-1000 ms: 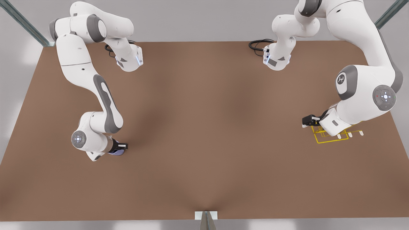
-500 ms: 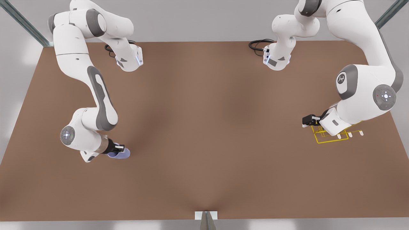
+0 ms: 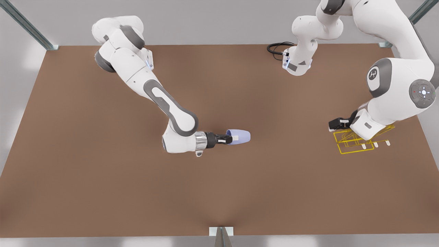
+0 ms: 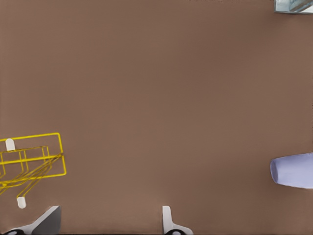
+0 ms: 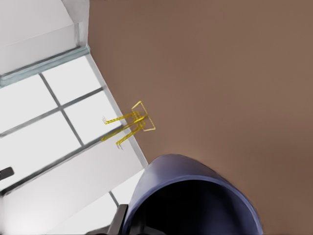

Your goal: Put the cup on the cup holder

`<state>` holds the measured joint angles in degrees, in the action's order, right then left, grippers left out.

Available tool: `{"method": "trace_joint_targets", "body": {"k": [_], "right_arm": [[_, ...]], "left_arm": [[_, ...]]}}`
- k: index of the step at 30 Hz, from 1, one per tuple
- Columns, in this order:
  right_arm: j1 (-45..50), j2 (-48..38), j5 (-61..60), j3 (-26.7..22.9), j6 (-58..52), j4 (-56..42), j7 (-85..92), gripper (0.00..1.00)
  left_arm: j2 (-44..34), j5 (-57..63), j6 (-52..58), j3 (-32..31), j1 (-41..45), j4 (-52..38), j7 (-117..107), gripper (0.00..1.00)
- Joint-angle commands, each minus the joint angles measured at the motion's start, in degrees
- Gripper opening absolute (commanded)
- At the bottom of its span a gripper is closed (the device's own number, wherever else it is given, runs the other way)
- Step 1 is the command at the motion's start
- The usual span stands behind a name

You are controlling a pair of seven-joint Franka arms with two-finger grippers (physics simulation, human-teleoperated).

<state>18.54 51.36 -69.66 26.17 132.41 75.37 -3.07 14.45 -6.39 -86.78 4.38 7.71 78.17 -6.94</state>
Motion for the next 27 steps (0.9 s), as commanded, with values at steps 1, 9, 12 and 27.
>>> {"method": "trace_joint_targets", "body": {"k": [1,9,12,27], "right_arm": [[3.5,3.4,0.7,-1.1,14.1,-5.1,-10.7,0.21],[16.4,16.6,2.5,-7.6,14.5,-22.2,-21.8,0.21],[17.2,17.6,2.5,-7.5,15.3,-22.2,-21.8,0.21],[7.8,-0.9,7.5,-11.5,17.1,8.8,-11.3,1.0]], "left_arm": [[1.2,-4.2,0.8,-3.0,0.5,-1.4,-67.2,1.0],[4.7,-9.2,-5.7,-6.3,1.2,-5.2,-87.6,1.0],[6.0,-8.3,-6.1,-6.2,5.0,-5.5,-100.0,1.0],[17.5,7.8,-15.8,-5.9,17.8,-7.9,-133.9,1.0]]}}
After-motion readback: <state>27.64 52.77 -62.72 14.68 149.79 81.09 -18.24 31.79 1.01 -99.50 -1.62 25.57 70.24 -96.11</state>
